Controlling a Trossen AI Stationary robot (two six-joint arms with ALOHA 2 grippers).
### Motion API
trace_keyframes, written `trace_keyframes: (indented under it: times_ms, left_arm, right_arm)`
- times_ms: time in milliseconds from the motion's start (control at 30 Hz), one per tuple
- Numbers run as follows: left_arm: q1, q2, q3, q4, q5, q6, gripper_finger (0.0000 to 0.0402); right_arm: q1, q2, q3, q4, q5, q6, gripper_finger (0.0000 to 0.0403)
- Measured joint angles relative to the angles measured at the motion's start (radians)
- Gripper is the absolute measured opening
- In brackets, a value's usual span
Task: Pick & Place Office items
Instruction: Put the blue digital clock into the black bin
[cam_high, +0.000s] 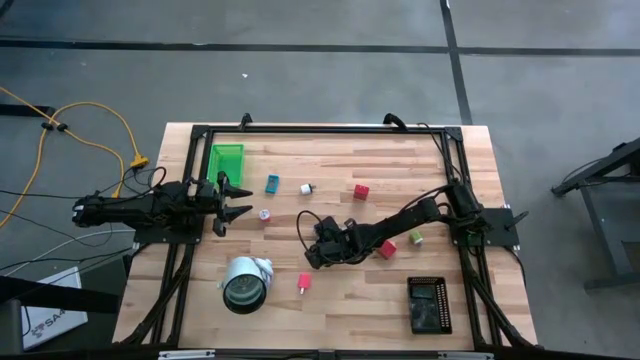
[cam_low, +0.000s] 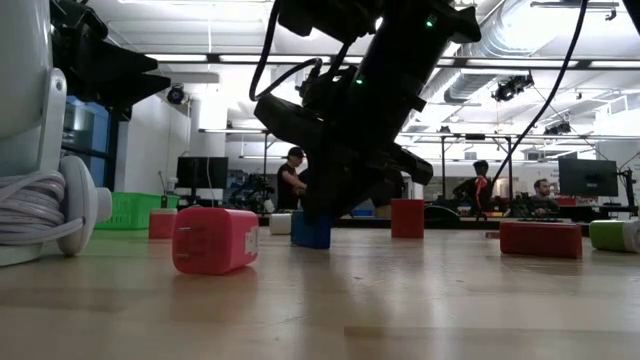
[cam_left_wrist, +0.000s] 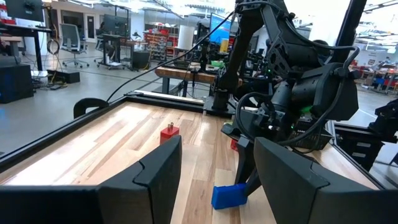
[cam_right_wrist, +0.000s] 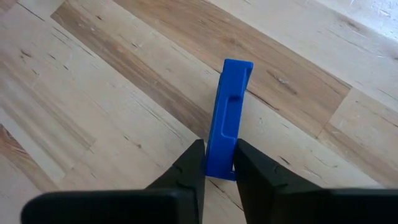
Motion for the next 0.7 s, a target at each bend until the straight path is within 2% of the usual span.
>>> trace_keyframes:
  times_ms: [700]
  left_arm:
    - [0.000, 0.000, 0.000, 0.000, 0.000, 0.000, 0.0196]
  right_arm:
    - [0.000, -0.009, -0.001, 0.013, 0.008, -0.041, 0.0058]
